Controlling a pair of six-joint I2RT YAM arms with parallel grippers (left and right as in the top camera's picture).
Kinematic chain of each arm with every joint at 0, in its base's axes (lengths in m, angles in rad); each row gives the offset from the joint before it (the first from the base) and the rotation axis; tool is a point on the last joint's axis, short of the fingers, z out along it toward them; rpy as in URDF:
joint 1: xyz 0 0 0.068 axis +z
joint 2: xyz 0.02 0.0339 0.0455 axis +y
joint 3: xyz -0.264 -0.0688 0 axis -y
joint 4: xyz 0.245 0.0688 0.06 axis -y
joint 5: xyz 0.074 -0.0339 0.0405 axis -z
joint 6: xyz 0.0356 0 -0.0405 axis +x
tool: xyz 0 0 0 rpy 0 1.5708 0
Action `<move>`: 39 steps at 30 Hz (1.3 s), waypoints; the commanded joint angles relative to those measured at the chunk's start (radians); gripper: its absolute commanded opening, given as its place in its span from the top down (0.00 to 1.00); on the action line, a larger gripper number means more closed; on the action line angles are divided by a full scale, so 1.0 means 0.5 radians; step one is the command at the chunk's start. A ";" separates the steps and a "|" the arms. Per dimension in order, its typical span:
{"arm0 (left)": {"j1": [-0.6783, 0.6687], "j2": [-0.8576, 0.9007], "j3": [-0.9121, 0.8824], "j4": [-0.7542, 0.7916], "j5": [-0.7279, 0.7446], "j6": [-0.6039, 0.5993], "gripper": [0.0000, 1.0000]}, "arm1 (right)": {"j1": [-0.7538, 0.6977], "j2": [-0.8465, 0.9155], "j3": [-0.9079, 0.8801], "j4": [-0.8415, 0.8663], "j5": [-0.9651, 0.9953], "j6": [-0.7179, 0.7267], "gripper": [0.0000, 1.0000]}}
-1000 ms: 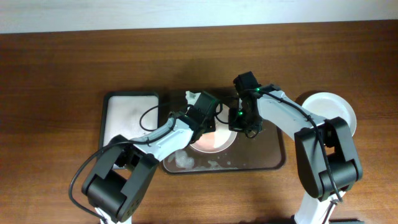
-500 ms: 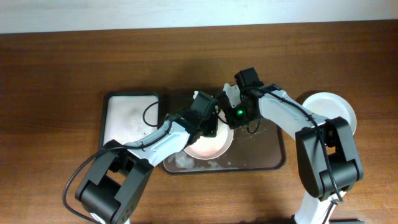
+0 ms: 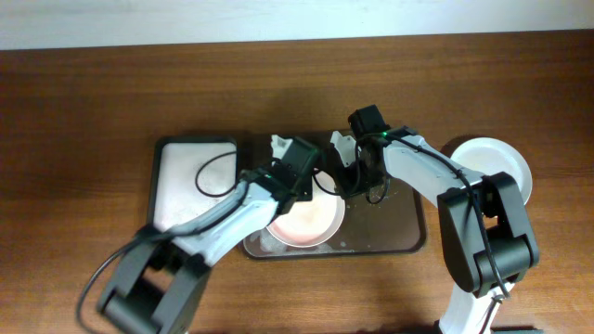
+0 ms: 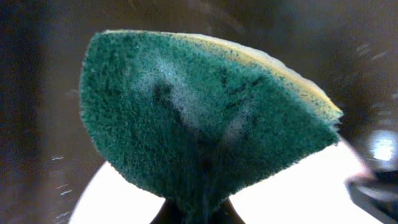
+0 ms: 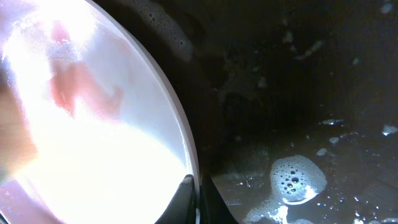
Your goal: Clean dirty plates on tray and stack at the side
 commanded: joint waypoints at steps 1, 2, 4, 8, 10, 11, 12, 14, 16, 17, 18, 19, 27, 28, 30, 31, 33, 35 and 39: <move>0.026 -0.353 -0.002 -0.110 -0.078 0.055 1.00 | 0.018 -0.004 -0.023 -0.009 0.065 0.023 0.96; 0.039 -0.375 -0.002 -0.162 -0.078 0.054 1.00 | 0.018 -0.004 -0.023 -0.010 0.066 0.023 0.96; 0.082 -0.376 -0.002 -0.323 -0.076 0.054 1.00 | 0.018 -0.004 -0.023 -0.011 0.066 0.023 0.95; 0.333 -0.475 -0.002 -0.491 -0.075 0.267 1.00 | 0.018 -0.004 -0.023 -0.085 0.065 0.023 0.84; 0.559 -0.498 -0.002 -0.559 0.056 0.423 1.00 | 0.018 -0.004 -0.023 -0.168 0.066 0.061 0.90; 0.676 -0.492 -0.002 -0.610 0.137 0.460 1.00 | 0.018 -0.004 -0.023 -0.176 0.065 0.062 0.95; 0.761 -0.492 -0.009 -0.649 0.134 0.462 1.00 | 0.018 -0.004 -0.023 -0.176 0.065 0.062 0.96; 0.893 -0.487 -0.019 -0.703 0.137 0.489 1.00 | 0.018 -0.004 -0.023 -0.175 0.065 0.129 0.96; 0.948 -0.487 -0.034 -0.702 0.157 0.683 1.00 | 0.011 -0.037 -0.018 -0.178 0.066 0.129 0.96; 0.959 -0.487 -0.045 -0.695 0.157 0.748 1.00 | -0.003 -0.092 -0.006 -0.175 0.129 0.165 0.96; 0.964 -0.487 -0.063 -0.680 0.159 0.764 1.00 | -0.013 -0.151 0.019 -0.193 0.274 0.221 0.96; 0.965 -0.486 -0.092 -0.641 0.212 0.804 1.00 | -0.016 -0.225 0.043 -0.218 0.402 0.235 0.96; 1.061 -0.189 -0.193 -0.390 0.377 0.919 1.00 | 0.061 -0.858 0.079 -0.317 1.614 0.302 0.96; 1.078 -0.168 -0.193 -0.368 0.458 0.983 1.00 | 0.118 -0.894 0.079 -0.317 1.802 0.323 0.96; 1.103 -0.140 -0.193 -0.343 0.459 0.984 1.00 | 0.293 -0.925 0.079 -0.315 2.222 0.323 0.96; 1.106 -0.134 -0.193 -0.323 0.458 1.032 1.00 | 0.389 -0.925 0.079 -0.307 2.404 0.323 0.96; 1.106 -0.130 -0.193 -0.277 0.454 1.043 1.00 | 0.605 -0.925 0.079 -0.234 2.780 0.320 0.96; 1.106 -0.130 -0.193 -0.236 0.449 1.041 1.00 | 0.745 -0.925 0.079 -0.194 2.930 0.321 0.96; 1.106 -0.130 -0.193 -0.237 0.449 1.040 0.56 | 0.807 -0.925 0.079 -0.181 2.937 0.321 0.96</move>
